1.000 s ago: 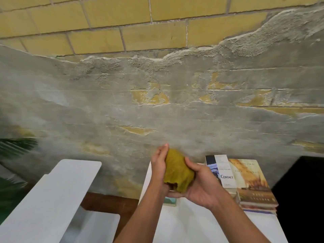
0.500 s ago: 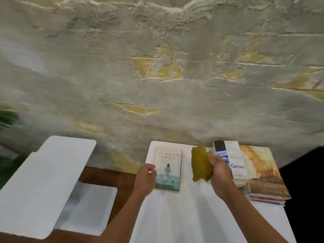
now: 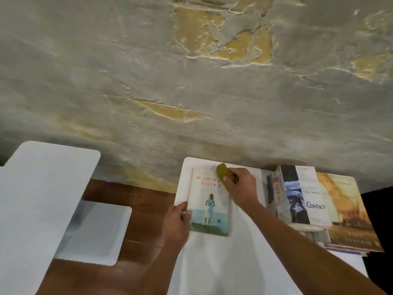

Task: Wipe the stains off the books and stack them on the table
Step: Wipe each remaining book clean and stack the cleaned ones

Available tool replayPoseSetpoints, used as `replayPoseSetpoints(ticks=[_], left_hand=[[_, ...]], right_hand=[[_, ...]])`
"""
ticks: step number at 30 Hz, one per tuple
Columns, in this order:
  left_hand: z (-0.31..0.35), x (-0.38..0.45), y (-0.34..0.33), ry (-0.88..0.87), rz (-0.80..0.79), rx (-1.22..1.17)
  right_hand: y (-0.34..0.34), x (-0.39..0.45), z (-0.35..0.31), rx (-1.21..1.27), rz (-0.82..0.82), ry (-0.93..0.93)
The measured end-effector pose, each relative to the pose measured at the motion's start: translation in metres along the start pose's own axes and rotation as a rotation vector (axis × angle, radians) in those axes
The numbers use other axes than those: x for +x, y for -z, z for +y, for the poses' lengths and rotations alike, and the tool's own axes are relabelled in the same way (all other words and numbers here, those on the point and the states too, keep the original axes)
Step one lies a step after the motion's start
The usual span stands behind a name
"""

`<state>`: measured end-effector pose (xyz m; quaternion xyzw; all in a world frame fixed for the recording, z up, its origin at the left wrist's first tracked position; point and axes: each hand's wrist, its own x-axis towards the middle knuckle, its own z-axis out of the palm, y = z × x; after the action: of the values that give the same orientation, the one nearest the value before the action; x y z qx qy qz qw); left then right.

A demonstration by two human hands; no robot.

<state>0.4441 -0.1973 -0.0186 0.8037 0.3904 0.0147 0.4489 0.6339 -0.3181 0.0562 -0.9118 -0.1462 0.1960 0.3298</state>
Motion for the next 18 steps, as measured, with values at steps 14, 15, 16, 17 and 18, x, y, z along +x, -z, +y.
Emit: replayPoseSetpoints(ticks=[14, 15, 16, 17, 18], left_hand=[[-0.017, 0.014, 0.0, -0.024, 0.021, -0.094], [-0.017, 0.015, 0.001, -0.025, 0.018, -0.106], [-0.018, 0.015, 0.001, -0.023, 0.01, -0.11], [-0.017, 0.016, 0.002, -0.021, 0.001, -0.114], [-0.015, 0.016, 0.003, -0.019, -0.001, -0.127]], right_hand=[[-0.064, 0.03, -0.015, -0.389, -0.128, 0.204], [-0.066, 0.031, -0.019, -0.419, -0.137, 0.223], [-0.069, 0.031, -0.023, -0.439, -0.136, 0.239], [-0.072, 0.033, -0.025, -0.444, -0.132, 0.251], [-0.074, 0.033, -0.028, -0.443, -0.129, 0.257]])
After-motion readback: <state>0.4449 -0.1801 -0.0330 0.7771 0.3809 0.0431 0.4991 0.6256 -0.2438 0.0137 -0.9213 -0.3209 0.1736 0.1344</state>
